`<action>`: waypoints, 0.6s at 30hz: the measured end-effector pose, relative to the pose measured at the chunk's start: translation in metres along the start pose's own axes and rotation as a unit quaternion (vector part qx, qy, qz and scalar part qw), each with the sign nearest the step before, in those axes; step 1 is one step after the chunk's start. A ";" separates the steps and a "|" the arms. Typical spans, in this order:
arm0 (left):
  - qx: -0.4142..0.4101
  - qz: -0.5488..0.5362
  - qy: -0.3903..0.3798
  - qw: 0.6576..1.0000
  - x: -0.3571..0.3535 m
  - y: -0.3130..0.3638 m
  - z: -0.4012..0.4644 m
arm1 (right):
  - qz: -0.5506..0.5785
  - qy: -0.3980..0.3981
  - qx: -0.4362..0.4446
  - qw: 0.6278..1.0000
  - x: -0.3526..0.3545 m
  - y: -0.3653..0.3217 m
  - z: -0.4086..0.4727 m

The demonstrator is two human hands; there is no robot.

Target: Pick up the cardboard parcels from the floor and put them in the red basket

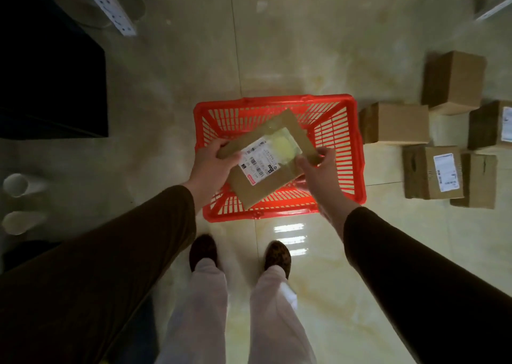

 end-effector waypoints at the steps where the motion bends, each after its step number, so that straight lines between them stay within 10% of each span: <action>1: -0.010 0.008 -0.006 1.000 0.000 0.003 0.006 | 0.013 -0.001 -0.006 1.000 -0.003 0.009 0.001; 18: -0.072 0.163 -0.133 0.975 -0.035 -0.006 0.116 | 0.095 -0.019 -0.100 0.990 -0.053 0.110 0.048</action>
Point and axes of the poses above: each hand's wrist, its own z-axis towards the middle knuckle, its own x-axis out of the back of the hand, y = z × x, the point moved 6 cm from there along z, towards the middle knuckle, and after that the axes turned 1 degree about -x, right-handed, at the moved point
